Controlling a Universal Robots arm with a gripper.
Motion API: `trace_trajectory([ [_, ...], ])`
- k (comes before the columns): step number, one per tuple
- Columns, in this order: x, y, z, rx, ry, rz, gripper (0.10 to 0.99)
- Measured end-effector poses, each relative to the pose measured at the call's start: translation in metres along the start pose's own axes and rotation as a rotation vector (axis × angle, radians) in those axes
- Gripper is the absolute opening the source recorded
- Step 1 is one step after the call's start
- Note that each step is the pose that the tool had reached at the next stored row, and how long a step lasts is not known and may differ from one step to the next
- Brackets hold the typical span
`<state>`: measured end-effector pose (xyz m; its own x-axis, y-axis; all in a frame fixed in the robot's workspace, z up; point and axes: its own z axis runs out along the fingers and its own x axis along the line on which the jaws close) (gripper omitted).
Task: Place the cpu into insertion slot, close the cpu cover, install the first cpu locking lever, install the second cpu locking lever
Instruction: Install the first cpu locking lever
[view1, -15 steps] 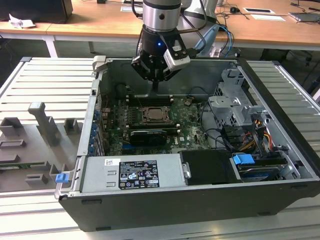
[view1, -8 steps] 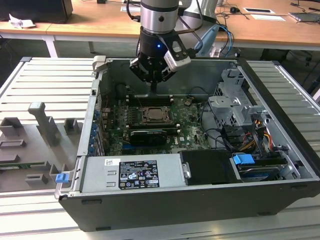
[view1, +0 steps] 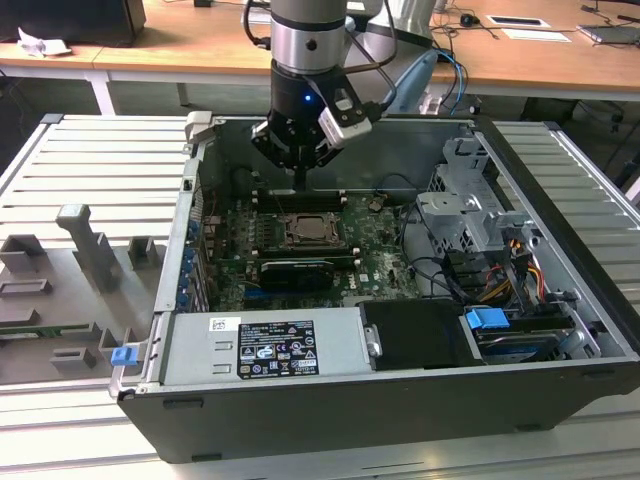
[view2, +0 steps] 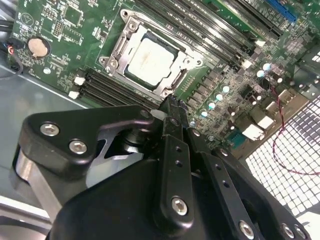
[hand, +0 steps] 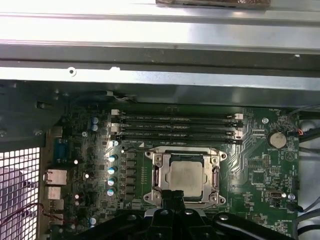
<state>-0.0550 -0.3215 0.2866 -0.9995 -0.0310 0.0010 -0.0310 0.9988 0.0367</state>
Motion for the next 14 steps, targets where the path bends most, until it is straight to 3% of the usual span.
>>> trace_trajectory([
  [10, 0.0048, 0.0001, 0.0032, 0.0, -0.0002, 0.0, 0.106],
  [12, 0.0082, 0.0001, 0.0034, -0.001, -0.0001, 0.0, 0.106],
  [14, 0.0171, 0.0009, 0.0049, -0.001, -0.0004, 0.0, 0.106],
])
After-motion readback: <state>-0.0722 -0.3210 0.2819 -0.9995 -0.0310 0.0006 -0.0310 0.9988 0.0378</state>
